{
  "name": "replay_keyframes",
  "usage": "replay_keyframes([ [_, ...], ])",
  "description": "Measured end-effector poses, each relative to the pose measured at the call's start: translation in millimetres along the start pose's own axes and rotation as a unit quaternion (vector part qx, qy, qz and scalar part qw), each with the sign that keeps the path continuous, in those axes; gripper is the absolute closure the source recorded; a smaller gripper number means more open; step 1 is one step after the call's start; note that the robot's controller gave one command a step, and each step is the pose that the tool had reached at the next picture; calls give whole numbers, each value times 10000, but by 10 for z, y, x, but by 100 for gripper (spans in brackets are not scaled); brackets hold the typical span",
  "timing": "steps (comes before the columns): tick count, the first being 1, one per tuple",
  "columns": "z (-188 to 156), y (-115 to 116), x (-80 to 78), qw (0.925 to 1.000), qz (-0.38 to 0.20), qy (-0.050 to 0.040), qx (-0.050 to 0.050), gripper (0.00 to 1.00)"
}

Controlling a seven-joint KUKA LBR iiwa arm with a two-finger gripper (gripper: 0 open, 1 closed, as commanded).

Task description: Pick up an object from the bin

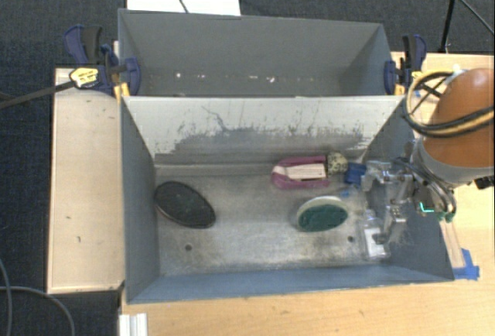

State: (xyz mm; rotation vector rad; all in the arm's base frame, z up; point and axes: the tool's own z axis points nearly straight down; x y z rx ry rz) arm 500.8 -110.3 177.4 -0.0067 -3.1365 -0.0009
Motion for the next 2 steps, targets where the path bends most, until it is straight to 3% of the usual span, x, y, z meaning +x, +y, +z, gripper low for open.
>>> replay_keyframes([
  [1,952,463,-188,9998,-193,-10,-10,0],
  [2,913,436,-197,9998,-207,-37,6,100],
])
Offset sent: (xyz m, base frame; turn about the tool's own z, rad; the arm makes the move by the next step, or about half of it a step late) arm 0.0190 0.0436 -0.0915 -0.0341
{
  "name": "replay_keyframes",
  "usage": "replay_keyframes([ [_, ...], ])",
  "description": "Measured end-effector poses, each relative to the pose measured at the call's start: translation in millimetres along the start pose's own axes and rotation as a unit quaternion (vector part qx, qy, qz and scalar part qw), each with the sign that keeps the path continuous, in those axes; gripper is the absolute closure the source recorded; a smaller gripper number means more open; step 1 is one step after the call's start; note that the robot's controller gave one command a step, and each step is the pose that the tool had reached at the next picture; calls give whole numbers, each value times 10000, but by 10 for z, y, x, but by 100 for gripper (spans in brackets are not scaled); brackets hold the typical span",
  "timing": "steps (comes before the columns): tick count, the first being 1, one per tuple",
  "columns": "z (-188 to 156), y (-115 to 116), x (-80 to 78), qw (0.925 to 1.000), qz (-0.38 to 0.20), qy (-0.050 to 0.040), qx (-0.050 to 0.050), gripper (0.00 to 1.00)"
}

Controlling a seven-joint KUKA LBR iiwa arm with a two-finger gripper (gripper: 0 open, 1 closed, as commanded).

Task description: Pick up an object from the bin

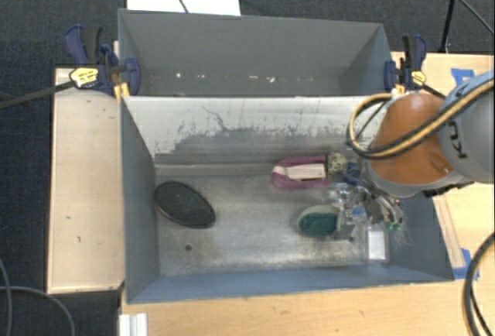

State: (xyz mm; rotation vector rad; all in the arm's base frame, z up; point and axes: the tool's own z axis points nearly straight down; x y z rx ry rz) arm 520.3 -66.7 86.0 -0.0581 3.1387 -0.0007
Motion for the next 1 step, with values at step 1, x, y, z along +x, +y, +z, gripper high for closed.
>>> replay_keyframes([
  [1,-1362,262,302,10000,-57,-33,1,100],
])
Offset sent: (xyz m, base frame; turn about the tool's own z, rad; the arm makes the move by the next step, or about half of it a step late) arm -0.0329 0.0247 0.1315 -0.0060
